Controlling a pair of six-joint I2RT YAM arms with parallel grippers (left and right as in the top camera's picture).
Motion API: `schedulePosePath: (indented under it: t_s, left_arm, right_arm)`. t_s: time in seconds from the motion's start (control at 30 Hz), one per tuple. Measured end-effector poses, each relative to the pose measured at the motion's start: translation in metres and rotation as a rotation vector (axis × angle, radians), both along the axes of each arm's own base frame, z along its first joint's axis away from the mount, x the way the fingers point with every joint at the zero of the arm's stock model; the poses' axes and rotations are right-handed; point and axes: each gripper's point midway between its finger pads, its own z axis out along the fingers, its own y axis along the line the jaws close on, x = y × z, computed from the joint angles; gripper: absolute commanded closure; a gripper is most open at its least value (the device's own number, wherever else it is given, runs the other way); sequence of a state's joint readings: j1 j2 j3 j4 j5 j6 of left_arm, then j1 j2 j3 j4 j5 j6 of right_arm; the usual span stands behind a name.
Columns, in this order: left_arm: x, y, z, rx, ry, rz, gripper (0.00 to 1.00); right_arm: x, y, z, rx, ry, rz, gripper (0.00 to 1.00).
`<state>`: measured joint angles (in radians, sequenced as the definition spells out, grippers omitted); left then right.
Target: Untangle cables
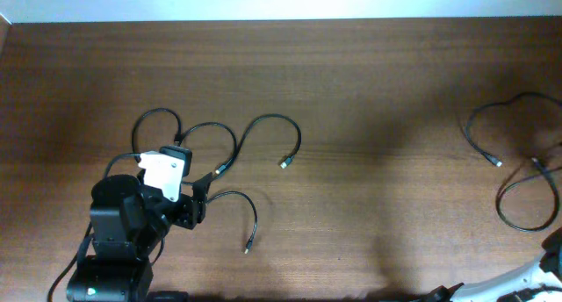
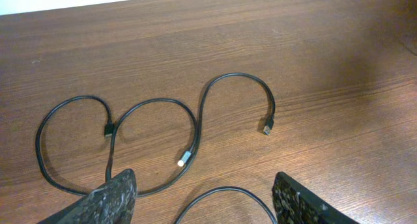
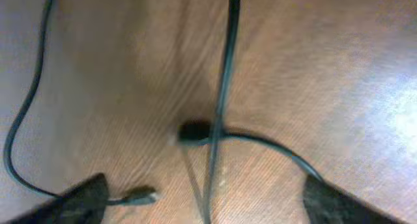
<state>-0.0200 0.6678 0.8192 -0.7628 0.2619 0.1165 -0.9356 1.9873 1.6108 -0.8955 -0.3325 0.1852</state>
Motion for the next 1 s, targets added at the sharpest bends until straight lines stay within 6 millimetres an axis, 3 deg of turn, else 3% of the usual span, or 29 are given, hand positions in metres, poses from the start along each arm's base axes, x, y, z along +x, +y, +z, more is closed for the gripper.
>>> schedulePosePath:
  t_s: [0.1, 0.17, 0.2, 0.23, 0.33, 0.37, 0.43, 0.47, 0.5, 0.53, 0.57, 0.63, 0.67, 0.73, 0.77, 0.8, 0.83, 0.87, 0.9, 0.93, 0.97, 1.0]
  left_arm:
    - [-0.002, 0.0, -0.003, 0.0, 0.014, 0.0, 0.33]
    - [-0.002, 0.0, -0.003, 0.0, 0.016, 0.0, 0.33]
    - [-0.002, 0.0, -0.003, 0.0, 0.017, 0.0, 0.32]
    - [-0.003, 0.0, -0.004, 0.0, 0.018, 0.0, 0.32]
    - [-0.003, 0.0, -0.004, 0.01, 0.016, -0.006, 0.3]
    - [0.0, 0.004, -0.002, 0.032, 0.002, 0.003, 0.3]
    - [0.013, 0.033, 0.009, 0.108, -0.062, 0.164, 0.25]
    - [0.019, 0.043, 0.017, 0.101, -0.097, 0.237, 0.34]
    - [0.024, 0.049, 0.023, 0.087, -0.125, 0.282, 0.52]
    - [0.029, 0.06, 0.025, 0.077, -0.13, 0.341, 0.5]
    - [0.031, 0.065, 0.017, 0.074, -0.094, 0.367, 0.39]
    - [0.033, 0.072, -0.034, 0.093, 0.128, 0.388, 0.36]
    - [0.04, 0.072, -0.053, 0.098, 0.2, 0.38, 0.36]
    - [0.063, 0.073, -0.077, 0.105, 0.254, 0.378, 0.39]
    - [0.084, 0.074, -0.092, 0.106, 0.266, 0.376, 0.44]
    - [0.087, 0.074, -0.118, 0.117, 0.346, 0.371, 0.41]
    - [0.084, 0.074, -0.131, 0.12, 0.395, 0.368, 0.46]
    - [0.077, 0.073, -0.144, 0.127, 0.455, 0.365, 0.76]
    - [0.074, 0.073, -0.153, 0.131, 0.49, 0.363, 1.0]
    - [0.068, 0.073, -0.159, 0.136, 0.53, 0.36, 1.0]
    - [0.061, 0.072, -0.163, 0.139, 0.561, 0.358, 1.0]
    - [0.052, 0.071, -0.166, 0.142, 0.599, 0.353, 1.0]
  right_arm:
    - [0.029, 0.036, 0.0, -0.013, 0.02, 0.132, 0.01]
    - [0.053, 0.062, 0.024, -0.024, -0.069, 0.242, 0.01]
    - [0.078, 0.1, 0.045, -0.039, -0.151, 0.422, 0.01]
    - [0.096, 0.15, 0.051, -0.05, -0.178, 0.64, 0.01]
    - [0.11, 0.3, 0.045, -0.094, -0.174, 1.242, 0.01]
    - [0.105, 0.33, 0.04, -0.123, -0.13, 1.357, 0.02]
    - [0.09, 0.397, 0.032, -0.17, -0.057, 1.57, 0.01]
    - [0.08, 0.426, 0.031, -0.175, -0.042, 1.654, 0.01]
    - [0.071, 0.446, 0.028, -0.2, -0.011, 1.722, 0.01]
    - [0.057, 0.484, 0.026, -0.25, 0.008, 1.84, 0.01]
    - [0.051, 0.496, 0.025, -0.272, 0.017, 1.878, 0.01]
    - [0.035, 0.525, 0.024, -0.301, 0.041, 1.924, 0.01]
    - [0.033, 0.529, 0.028, -0.301, 0.037, 1.909, 0.01]
    - [0.022, 0.521, 0.069, -0.346, -0.028, 1.859, 0.01]
    - [0.006, 0.511, 0.116, -0.404, -0.126, 1.827, 0.01]
    - [-0.021, 0.498, 0.174, -0.482, -0.273, 1.786, 0.01]
    - [-0.043, 0.487, 0.209, -0.536, -0.381, 1.754, 0.01]
    - [-0.054, 0.482, 0.222, -0.555, -0.418, 1.743, 0.01]
    - [-0.066, 0.476, 0.229, -0.561, -0.431, 1.738, 0.01]
    - [-0.067, 0.475, 0.225, -0.553, -0.412, 1.744, 0.01]
    - [-0.066, 0.476, 0.219, -0.538, -0.383, 1.754, 0.24]
    - [-0.06, 0.478, 0.202, -0.507, -0.311, 1.773, 0.93]
